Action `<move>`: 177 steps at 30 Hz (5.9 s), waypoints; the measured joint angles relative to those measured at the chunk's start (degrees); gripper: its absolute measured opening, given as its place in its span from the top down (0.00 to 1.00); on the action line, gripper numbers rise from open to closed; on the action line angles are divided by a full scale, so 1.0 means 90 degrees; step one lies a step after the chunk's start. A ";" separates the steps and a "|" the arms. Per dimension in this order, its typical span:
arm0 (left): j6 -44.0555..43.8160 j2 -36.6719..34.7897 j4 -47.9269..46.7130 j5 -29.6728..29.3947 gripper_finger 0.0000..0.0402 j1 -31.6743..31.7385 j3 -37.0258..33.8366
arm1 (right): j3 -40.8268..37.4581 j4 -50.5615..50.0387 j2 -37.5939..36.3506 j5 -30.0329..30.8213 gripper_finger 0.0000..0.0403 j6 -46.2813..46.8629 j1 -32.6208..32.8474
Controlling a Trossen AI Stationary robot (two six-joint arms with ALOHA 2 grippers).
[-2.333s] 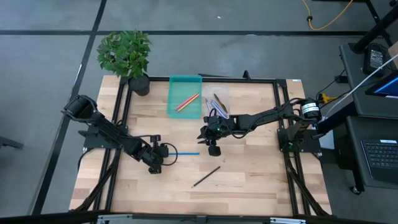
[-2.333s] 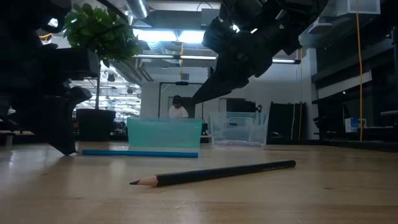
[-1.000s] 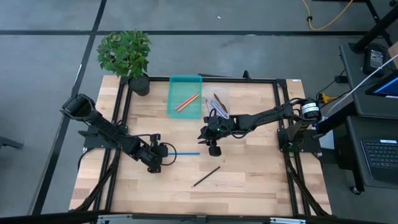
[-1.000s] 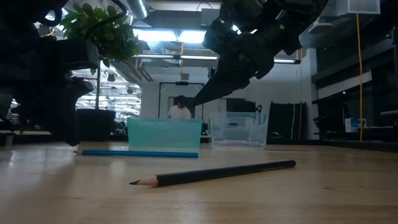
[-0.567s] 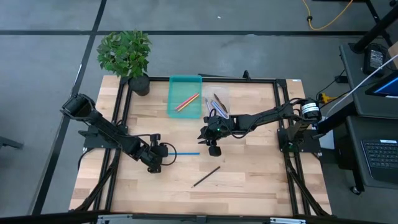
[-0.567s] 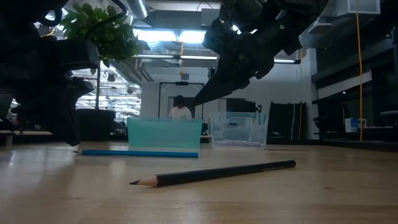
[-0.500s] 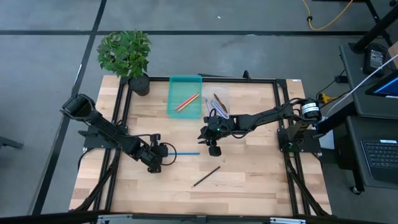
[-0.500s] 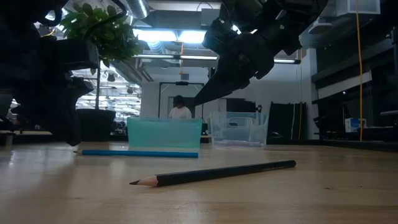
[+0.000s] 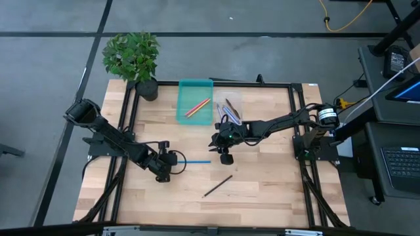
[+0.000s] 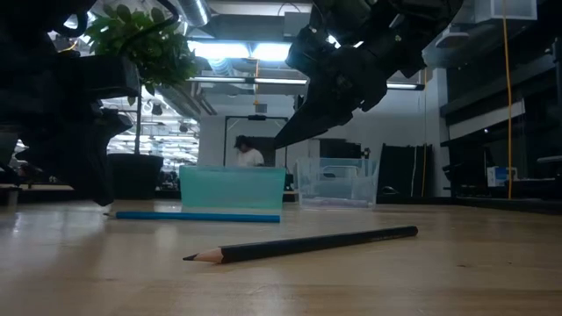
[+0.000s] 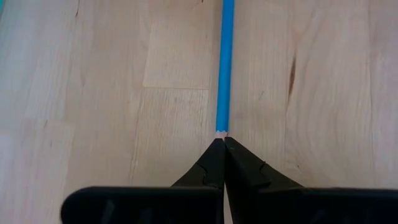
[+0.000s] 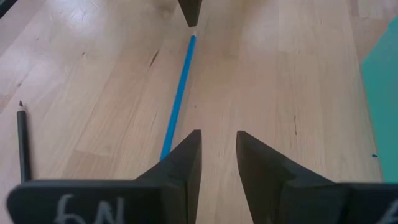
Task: Sort pens & pencils
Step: Put the blue pencil into the blue bin
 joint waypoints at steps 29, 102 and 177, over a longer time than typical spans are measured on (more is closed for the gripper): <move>0.0008 0.0211 0.0056 0.0075 1.00 0.0070 -0.0005 | 0.0000 0.0005 0.0000 -0.0007 0.75 0.0085 0.0002; 0.0890 0.0692 0.0486 -0.0595 1.00 0.0546 0.0010 | 0.0000 0.0042 -0.0005 -0.0088 0.75 0.0690 0.0098; 0.0524 0.0255 0.0192 0.0027 1.00 -0.0086 -0.0017 | 0.3657 -0.2109 0.2730 -0.1456 0.49 -0.3307 -0.0662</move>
